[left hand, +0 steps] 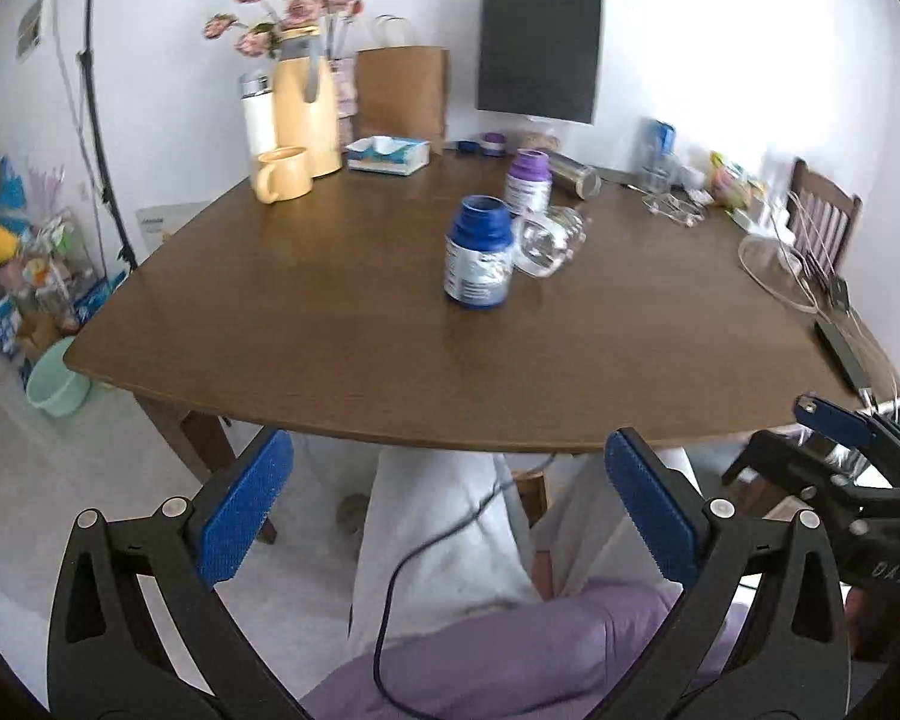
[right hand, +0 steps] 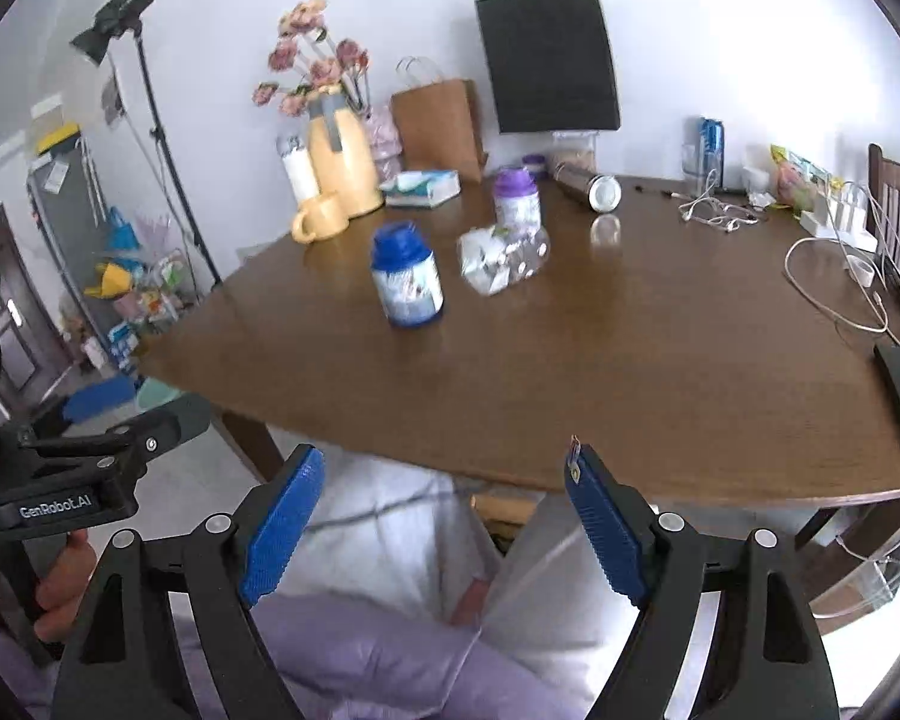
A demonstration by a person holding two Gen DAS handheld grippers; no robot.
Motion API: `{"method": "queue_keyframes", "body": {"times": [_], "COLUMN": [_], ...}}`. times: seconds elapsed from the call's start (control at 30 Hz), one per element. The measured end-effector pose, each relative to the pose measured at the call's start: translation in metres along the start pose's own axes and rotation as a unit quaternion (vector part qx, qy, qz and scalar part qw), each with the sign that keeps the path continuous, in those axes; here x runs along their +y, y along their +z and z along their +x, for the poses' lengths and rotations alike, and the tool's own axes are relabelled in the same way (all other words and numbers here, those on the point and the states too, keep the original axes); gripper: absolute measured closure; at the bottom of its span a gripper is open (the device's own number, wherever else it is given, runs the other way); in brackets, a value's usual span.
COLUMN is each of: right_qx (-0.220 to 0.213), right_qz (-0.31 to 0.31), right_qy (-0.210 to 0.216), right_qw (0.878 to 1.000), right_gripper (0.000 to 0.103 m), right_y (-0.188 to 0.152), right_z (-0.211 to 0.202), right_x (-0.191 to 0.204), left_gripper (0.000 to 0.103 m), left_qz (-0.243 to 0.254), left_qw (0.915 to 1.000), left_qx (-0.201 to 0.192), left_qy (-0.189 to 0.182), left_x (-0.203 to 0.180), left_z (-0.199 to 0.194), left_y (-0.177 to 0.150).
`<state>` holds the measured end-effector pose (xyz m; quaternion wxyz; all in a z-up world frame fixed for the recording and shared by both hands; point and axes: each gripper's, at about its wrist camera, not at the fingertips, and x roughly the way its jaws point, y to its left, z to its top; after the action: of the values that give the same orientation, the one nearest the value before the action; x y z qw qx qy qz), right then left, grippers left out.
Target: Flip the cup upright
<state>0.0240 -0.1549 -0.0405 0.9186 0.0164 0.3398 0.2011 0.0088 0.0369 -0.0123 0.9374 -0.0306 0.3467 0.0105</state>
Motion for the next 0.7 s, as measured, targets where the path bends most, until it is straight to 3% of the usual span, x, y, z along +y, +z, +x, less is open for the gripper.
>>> {"method": "queue_keyframes", "body": {"times": [0.7], "right_qx": [-0.01], "right_qz": [0.008], "right_qy": [-0.004], "right_qw": [1.0], "right_gripper": [0.017], "right_y": [0.0005], "right_z": [-0.0032], "right_x": [0.0007], "left_gripper": [0.0], "left_qz": [0.002], "left_qw": [0.9999], "left_qx": [-0.016], "left_qy": [0.003], "left_x": [-0.0012], "left_z": [-0.0091], "left_y": [-0.002]}}
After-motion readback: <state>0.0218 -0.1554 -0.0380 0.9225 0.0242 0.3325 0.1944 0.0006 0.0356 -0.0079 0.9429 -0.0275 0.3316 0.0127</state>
